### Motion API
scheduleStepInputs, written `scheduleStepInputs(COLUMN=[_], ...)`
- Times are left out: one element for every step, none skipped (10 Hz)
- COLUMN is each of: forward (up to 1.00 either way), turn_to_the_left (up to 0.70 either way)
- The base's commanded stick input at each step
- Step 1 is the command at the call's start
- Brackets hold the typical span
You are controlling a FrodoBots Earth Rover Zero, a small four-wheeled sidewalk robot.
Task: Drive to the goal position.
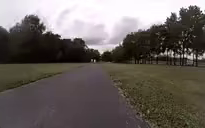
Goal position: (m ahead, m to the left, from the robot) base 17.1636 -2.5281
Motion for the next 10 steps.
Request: scheduleStepInputs(forward=[0.70,0.70,0.70,0.70,0.70,0.70,0.70,0.70,0.70,0.70], turn_to_the_left=[0.00,0.00,0.00,0.03,0.14,0.10,0.00,0.00,0.04,0.14])
